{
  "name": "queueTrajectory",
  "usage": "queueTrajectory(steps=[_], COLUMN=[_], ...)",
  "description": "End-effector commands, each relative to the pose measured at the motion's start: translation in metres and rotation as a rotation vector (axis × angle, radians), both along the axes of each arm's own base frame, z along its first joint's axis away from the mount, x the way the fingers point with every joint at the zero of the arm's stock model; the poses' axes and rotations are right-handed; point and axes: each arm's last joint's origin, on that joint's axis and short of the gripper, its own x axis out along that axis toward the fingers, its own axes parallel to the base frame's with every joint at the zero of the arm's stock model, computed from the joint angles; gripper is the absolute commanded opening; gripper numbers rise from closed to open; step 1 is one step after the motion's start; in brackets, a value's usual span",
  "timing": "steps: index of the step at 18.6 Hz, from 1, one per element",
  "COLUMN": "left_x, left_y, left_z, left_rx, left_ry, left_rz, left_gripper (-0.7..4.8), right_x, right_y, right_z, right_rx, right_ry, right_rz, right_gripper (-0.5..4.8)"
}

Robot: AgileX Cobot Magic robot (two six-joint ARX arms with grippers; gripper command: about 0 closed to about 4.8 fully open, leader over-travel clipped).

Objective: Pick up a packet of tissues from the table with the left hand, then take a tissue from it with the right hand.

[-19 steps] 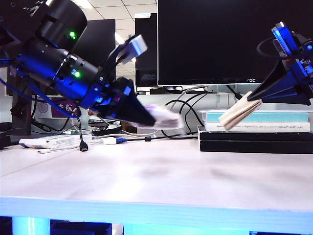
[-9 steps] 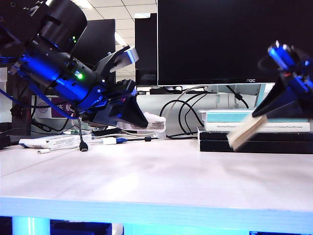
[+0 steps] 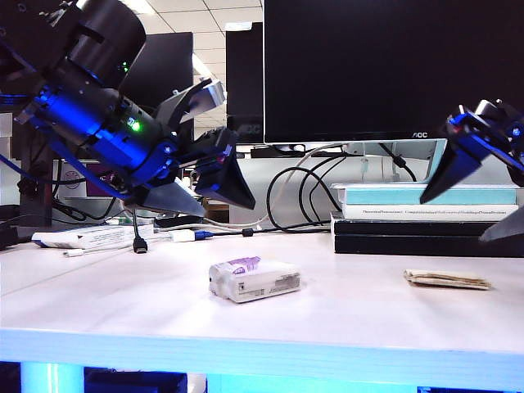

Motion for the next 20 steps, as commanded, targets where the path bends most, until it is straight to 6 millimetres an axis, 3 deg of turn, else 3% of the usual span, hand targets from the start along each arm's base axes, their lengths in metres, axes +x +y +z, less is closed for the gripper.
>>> queueTrajectory(steps=[1, 5, 7, 11, 15, 16, 17, 18, 19, 20], left_x=[0.004, 0.003, 0.001, -0.011, -0.037, -0.052, -0.064, -0.075, -0.091, -0.102], left_y=[0.000, 0.003, 0.015, 0.071, 0.134, 0.152, 0.164, 0.172, 0.180, 0.182], left_z=[0.009, 0.017, 0.022, 0.044, 0.048, 0.043, 0.039, 0.035, 0.030, 0.028], left_rx=[-0.066, -0.086, -0.078, -0.128, -0.140, -0.149, -0.156, -0.165, -0.187, -0.194], left_ry=[-0.049, -0.094, -0.124, -0.201, -0.265, -0.281, -0.297, -0.319, -0.364, -0.414], left_rz=[0.061, 0.088, 0.139, 0.251, 0.437, 0.474, 0.509, 0.535, 0.581, 0.585], left_gripper=[4.79, 4.79, 4.79, 4.79, 3.88, 3.58, 3.21, 2.89, 2.34, 1.89], right_x=[0.000, -0.003, -0.011, -0.047, -0.078, -0.088, -0.095, -0.101, -0.109, -0.114], right_y=[0.000, -0.002, -0.004, -0.010, -0.014, -0.014, -0.014, -0.014, -0.015, -0.015], right_z=[0.004, 0.017, 0.032, 0.064, 0.071, 0.070, 0.068, 0.066, 0.060, 0.053], right_rx=[0.000, -0.049, -0.119, -0.200, -0.217, -0.217, -0.217, -0.209, -0.201, -0.198], right_ry=[-0.023, -0.106, -0.205, -0.488, -0.629, -0.693, -0.747, -0.788, -0.834, -0.849], right_rz=[-0.003, -0.009, -0.025, -0.188, -0.275, -0.279, -0.283, -0.288, -0.294, -0.296], right_gripper=[4.79, 4.79, 4.79, 4.79, 4.62, 2.88, 1.52, 0.79, 0.40, 0.39])
